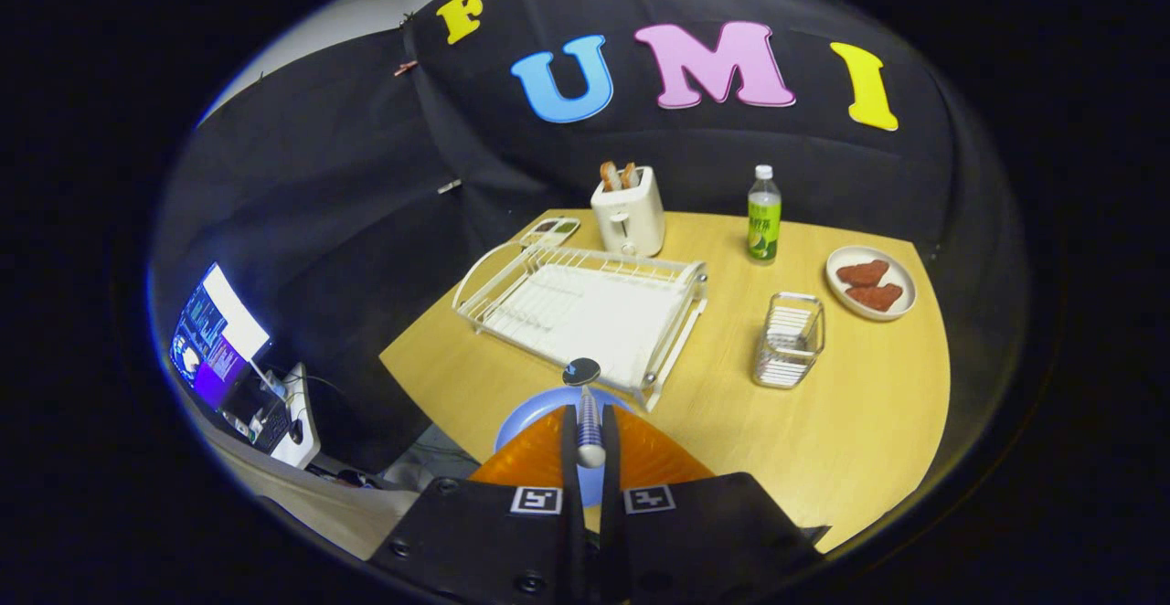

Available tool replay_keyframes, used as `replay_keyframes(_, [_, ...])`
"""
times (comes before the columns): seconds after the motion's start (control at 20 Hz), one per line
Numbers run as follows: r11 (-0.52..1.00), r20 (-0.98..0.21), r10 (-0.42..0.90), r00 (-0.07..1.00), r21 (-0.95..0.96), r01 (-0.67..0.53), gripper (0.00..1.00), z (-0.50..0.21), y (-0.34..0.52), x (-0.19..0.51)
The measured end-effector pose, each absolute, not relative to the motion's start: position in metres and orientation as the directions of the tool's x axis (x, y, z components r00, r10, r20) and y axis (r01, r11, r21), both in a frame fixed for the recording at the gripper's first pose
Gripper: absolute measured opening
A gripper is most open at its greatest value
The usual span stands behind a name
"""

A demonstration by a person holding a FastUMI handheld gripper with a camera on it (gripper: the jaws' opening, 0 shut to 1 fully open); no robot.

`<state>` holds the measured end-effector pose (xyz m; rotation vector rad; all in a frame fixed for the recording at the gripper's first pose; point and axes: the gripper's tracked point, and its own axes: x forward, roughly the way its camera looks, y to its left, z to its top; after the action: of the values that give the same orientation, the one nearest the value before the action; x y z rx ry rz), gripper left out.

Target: Take the plate from the dish rack, then take the spoon from the basket and place it into the plate.

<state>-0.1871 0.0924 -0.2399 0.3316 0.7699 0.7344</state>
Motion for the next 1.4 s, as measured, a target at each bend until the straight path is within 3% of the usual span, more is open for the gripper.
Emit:
replay_keyframes(0.35, [0.736,-0.593,0.674,0.441,0.486,-0.471,0.1,-0.313,0.153,-0.2])
replay_keyframes(0.7, [0.752,-0.617,0.658,0.433,0.505,-0.423,0.1,-0.324,0.171,-0.202])
replay_keyframes(1.0, [0.779,-0.675,0.623,0.396,0.484,-0.399,0.17,-0.342,0.17,-0.214])
replay_keyframes(1.05, [0.781,-0.677,0.62,0.397,0.483,-0.395,0.21,-0.343,0.171,-0.215])
replay_keyframes(1.2, [0.808,-0.687,0.585,0.432,0.442,-0.39,0.45,-0.344,0.165,-0.21])
replay_keyframes(1.25, [0.81,-0.687,0.582,0.436,0.437,-0.392,0.65,-0.345,0.166,-0.21])
replay_keyframes(1.4, [0.818,-0.684,0.57,0.455,0.418,-0.396,0.99,-0.344,0.164,-0.205])
